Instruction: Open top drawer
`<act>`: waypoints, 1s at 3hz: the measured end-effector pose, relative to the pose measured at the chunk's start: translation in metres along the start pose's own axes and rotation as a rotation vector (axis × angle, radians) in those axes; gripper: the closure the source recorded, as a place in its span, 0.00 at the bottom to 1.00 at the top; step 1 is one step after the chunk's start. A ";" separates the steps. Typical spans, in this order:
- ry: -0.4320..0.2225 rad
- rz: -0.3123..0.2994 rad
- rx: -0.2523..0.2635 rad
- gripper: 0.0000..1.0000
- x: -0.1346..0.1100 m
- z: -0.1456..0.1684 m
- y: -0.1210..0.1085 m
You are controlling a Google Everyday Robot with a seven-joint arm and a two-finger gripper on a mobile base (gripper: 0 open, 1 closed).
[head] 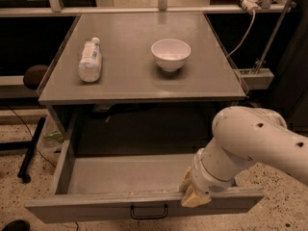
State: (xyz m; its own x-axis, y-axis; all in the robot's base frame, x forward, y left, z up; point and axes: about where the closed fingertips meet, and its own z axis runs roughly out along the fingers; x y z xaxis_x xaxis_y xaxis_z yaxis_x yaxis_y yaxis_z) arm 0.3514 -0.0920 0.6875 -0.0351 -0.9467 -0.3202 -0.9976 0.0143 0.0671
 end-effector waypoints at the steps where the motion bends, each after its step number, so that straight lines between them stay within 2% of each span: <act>1: 0.000 0.000 0.000 0.81 0.000 0.000 0.000; 3: 0.000 0.000 0.000 0.34 0.000 0.000 0.000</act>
Offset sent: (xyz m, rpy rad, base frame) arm 0.0000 0.0000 0.0000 0.0000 0.0000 0.0000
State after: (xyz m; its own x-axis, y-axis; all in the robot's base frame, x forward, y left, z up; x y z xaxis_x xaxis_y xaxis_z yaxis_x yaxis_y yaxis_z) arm 0.3514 -0.0920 0.6875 -0.0350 -0.9467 -0.3201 -0.9976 0.0142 0.0671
